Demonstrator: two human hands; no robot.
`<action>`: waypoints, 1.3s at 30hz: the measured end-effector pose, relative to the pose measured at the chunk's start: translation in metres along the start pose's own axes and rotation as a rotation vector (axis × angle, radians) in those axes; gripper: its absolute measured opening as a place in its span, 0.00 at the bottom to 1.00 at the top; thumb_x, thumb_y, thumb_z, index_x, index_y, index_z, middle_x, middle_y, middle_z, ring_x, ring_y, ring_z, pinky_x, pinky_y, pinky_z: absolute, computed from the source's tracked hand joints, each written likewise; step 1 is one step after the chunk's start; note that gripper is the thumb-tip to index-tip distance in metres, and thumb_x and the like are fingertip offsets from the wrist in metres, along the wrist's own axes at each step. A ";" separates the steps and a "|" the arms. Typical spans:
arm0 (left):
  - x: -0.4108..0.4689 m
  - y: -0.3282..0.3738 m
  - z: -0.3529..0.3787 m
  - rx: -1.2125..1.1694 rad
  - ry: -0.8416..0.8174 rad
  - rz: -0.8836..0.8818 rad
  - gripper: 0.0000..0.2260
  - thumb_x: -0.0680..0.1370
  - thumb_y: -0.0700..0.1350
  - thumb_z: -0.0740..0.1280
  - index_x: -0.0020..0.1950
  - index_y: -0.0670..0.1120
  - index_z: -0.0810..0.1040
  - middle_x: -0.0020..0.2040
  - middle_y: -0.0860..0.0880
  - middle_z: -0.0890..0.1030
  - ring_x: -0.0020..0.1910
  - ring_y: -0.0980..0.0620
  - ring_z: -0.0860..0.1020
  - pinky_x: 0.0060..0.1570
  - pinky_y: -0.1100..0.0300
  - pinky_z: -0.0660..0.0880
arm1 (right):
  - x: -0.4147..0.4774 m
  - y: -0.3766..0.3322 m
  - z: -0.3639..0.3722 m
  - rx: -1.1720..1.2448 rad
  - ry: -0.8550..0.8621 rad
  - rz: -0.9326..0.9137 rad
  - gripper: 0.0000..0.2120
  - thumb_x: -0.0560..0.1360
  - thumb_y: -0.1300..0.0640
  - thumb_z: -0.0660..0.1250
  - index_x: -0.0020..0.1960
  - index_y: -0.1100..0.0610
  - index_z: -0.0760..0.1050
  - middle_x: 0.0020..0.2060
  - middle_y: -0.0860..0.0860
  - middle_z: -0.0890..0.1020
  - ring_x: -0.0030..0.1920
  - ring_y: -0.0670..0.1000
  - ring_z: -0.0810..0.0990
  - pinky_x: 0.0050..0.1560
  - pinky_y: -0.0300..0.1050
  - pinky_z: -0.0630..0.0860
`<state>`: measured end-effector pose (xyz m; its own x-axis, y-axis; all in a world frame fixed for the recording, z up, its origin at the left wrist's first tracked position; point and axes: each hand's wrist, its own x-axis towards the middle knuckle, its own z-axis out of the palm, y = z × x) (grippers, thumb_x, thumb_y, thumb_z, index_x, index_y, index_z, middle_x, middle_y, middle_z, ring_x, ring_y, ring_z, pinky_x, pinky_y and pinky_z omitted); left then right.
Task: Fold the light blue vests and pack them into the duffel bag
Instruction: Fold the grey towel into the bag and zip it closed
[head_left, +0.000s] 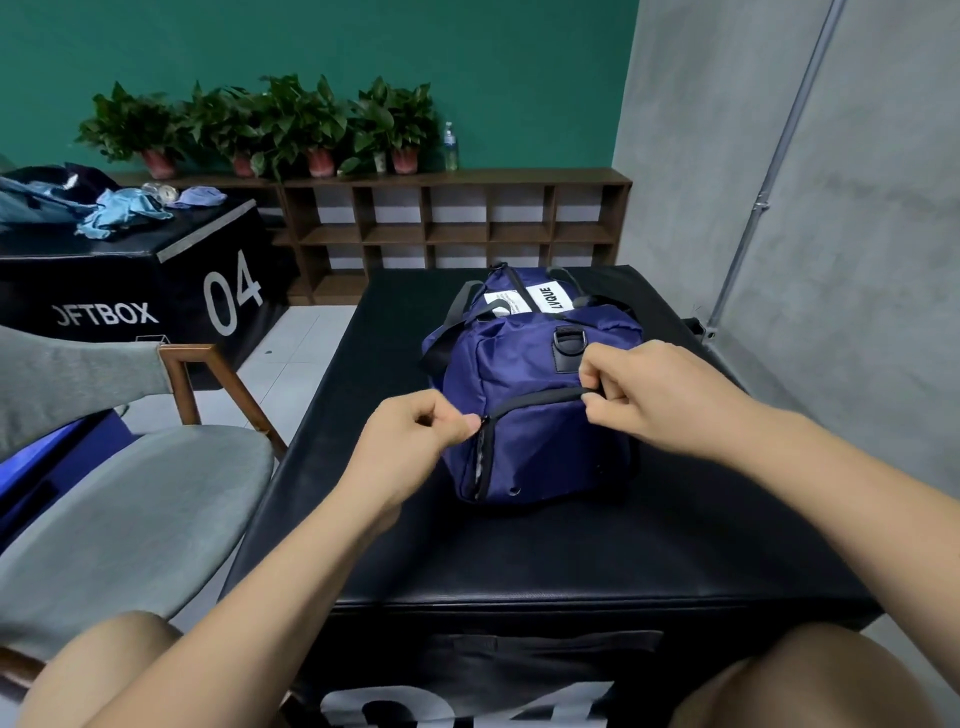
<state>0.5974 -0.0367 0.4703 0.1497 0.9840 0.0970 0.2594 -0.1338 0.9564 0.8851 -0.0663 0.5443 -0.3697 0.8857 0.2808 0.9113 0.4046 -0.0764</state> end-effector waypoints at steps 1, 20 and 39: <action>-0.004 -0.010 -0.002 -0.025 -0.012 -0.041 0.13 0.76 0.47 0.79 0.38 0.43 0.79 0.36 0.49 0.79 0.40 0.54 0.75 0.50 0.55 0.72 | -0.001 0.000 0.000 0.004 -0.002 0.000 0.06 0.79 0.48 0.66 0.48 0.48 0.70 0.30 0.44 0.78 0.34 0.48 0.76 0.39 0.51 0.75; -0.043 -0.075 0.016 0.399 0.084 -0.100 0.12 0.71 0.51 0.80 0.37 0.49 0.78 0.34 0.52 0.81 0.32 0.58 0.75 0.38 0.62 0.73 | -0.021 0.010 0.011 0.152 0.012 0.034 0.13 0.79 0.47 0.73 0.53 0.44 0.67 0.34 0.45 0.79 0.36 0.48 0.78 0.38 0.50 0.76; -0.060 -0.026 0.068 0.144 0.127 0.206 0.10 0.76 0.46 0.78 0.50 0.57 0.80 0.47 0.59 0.84 0.46 0.55 0.83 0.45 0.65 0.77 | -0.024 0.006 0.074 0.378 0.201 0.131 0.08 0.81 0.52 0.73 0.44 0.49 0.77 0.29 0.44 0.77 0.31 0.48 0.76 0.36 0.51 0.75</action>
<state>0.6465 -0.1002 0.4215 0.0951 0.9400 0.3277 0.3704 -0.3389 0.8648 0.8863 -0.0681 0.4665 -0.1795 0.8883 0.4227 0.8037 0.3802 -0.4577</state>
